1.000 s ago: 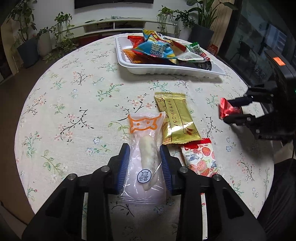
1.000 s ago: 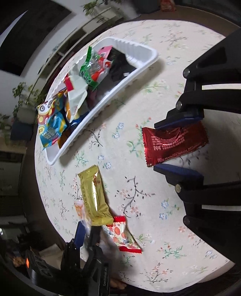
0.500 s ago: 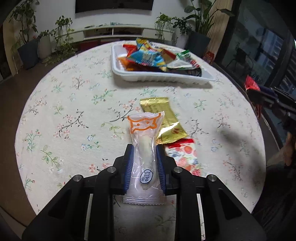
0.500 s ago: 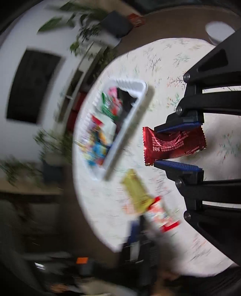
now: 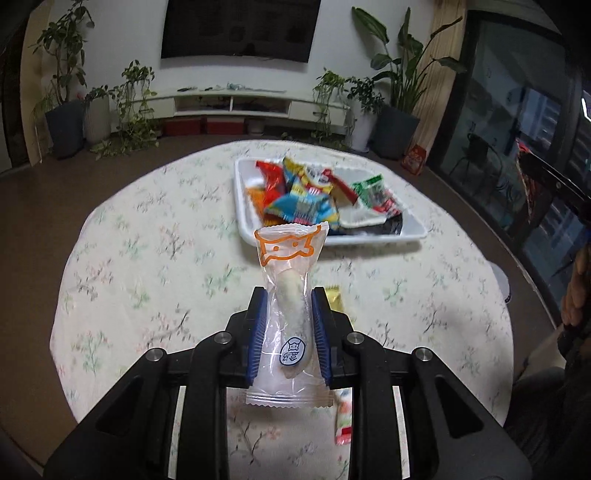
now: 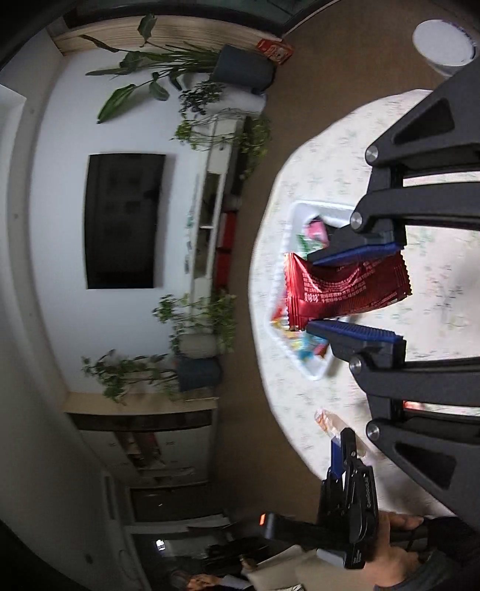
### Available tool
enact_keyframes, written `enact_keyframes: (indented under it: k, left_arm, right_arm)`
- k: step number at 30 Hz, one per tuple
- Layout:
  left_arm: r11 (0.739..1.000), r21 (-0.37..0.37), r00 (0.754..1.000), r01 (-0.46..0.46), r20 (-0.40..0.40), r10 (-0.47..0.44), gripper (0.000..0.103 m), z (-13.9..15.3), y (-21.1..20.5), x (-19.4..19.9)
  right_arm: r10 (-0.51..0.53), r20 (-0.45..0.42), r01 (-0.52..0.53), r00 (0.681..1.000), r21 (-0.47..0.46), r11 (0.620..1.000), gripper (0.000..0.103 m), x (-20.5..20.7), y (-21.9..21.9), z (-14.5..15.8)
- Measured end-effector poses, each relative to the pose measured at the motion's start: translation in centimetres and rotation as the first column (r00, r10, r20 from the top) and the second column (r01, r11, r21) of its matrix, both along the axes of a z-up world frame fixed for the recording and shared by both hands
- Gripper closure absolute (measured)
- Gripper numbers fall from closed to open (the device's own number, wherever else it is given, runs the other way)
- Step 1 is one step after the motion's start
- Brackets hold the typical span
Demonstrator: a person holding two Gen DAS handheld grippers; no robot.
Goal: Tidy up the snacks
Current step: 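Lift the clear packet and red wrapper toward the tray with both grippers, then open both grippers to drop the packets into the tray and withdraw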
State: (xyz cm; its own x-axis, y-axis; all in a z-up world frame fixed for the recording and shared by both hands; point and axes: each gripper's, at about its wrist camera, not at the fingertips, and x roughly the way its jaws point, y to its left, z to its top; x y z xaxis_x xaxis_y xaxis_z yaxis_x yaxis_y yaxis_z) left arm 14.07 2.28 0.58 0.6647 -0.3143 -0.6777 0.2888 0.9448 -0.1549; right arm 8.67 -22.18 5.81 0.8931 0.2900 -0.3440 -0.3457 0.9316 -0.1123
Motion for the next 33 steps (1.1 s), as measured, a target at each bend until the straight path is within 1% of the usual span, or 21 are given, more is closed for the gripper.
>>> enact_keyframes:
  k: [2, 3, 5, 7, 9, 13, 16, 17, 19, 22, 25, 28, 33]
  left_arm:
    - [1.0, 0.013, 1.0, 0.011, 0.022, -0.011, 0.081, 0.9, -0.3, 0.5]
    - [1.0, 0.006, 0.999, 0.016, 0.041, -0.016, 0.081, 1.6, -0.5, 0.8]
    - [1.0, -0.004, 0.998, 0.025, 0.049, -0.025, 0.081, 2.3, -0.7, 1.3]
    - [1.0, 0.008, 0.998, 0.029, 0.057, -0.029, 0.081, 3.0, -1.0, 2.3]
    - [0.999, 0.021, 0.996, 0.036, 0.082, -0.038, 0.081, 4.2, -1.3, 3.9]
    - [0.997, 0.054, 0.991, 0.055, 0.122, -0.061, 0.081, 6.2, -2.7, 7.3]
    - [0.995, 0.076, 0.99, 0.069, 0.117, -0.077, 0.081, 6.5, -3.6, 9.9]
    - [0.993, 0.089, 0.99, 0.076, 0.108, -0.086, 0.081, 6.4, -4.1, 11.4]
    - [0.99, 0.109, 0.99, 0.089, 0.097, -0.1, 0.081, 6.2, -5.0, 13.3]
    - [0.986, 0.121, 0.989, 0.118, 0.078, -0.128, 0.081, 5.7, -6.4, 16.2]
    - [0.982, 0.121, 0.985, 0.148, 0.074, -0.158, 0.081, 5.6, -7.9, 18.1]
    - [0.98, 0.122, 0.984, 0.158, 0.066, -0.167, 0.081, 4.9, -9.1, 19.0]
    - [0.978, 0.136, 0.986, 0.158, 0.03, -0.164, 0.081, 2.5, -10.0, 19.3]
  right_arm:
    - [0.005, 0.031, -0.004, 1.0, -0.007, 1.0, 0.071, 0.6, 0.1, 1.2]
    - [0.006, 0.047, -0.006, 0.999, -0.009, 1.0, 0.071, 0.9, 0.1, 1.7]
    - [0.015, 0.073, -0.015, 0.997, -0.001, 1.0, 0.071, 1.7, 0.1, 2.9]
    - [0.024, 0.088, -0.024, 0.996, 0.005, 1.0, 0.071, 2.3, 0.2, 3.5]
    - [0.034, 0.087, -0.034, 0.996, -0.001, 0.999, 0.071, 3.2, 0.7, 3.6]
    - [0.041, 0.105, -0.034, 0.994, -0.069, 0.997, 0.071, 5.2, 2.3, 4.3]
    - [0.038, 0.103, -0.029, 0.994, -0.092, 0.995, 0.071, 8.0, 3.0, 5.4]
    - [0.032, 0.099, -0.023, 0.995, -0.095, 0.995, 0.071, 9.2, 3.1, 5.7]
    - [0.019, 0.075, -0.012, 0.997, -0.097, 0.995, 0.071, 11.7, 3.3, 5.8]
    - [0.006, 0.023, -0.004, 1.0, -0.08, 0.997, 0.071, 15.1, 3.2, 5.0]
    - [-0.022, -0.049, 0.017, 0.999, -0.095, 0.995, 0.071, 17.8, 3.1, 3.1]
    - [-0.062, -0.118, 0.048, 0.991, -0.112, 0.993, 0.071, 20.0, 2.7, 1.1]
    - [-0.101, -0.206, 0.076, 0.973, -0.126, 0.989, 0.071, 21.5, 2.6, -2.0]
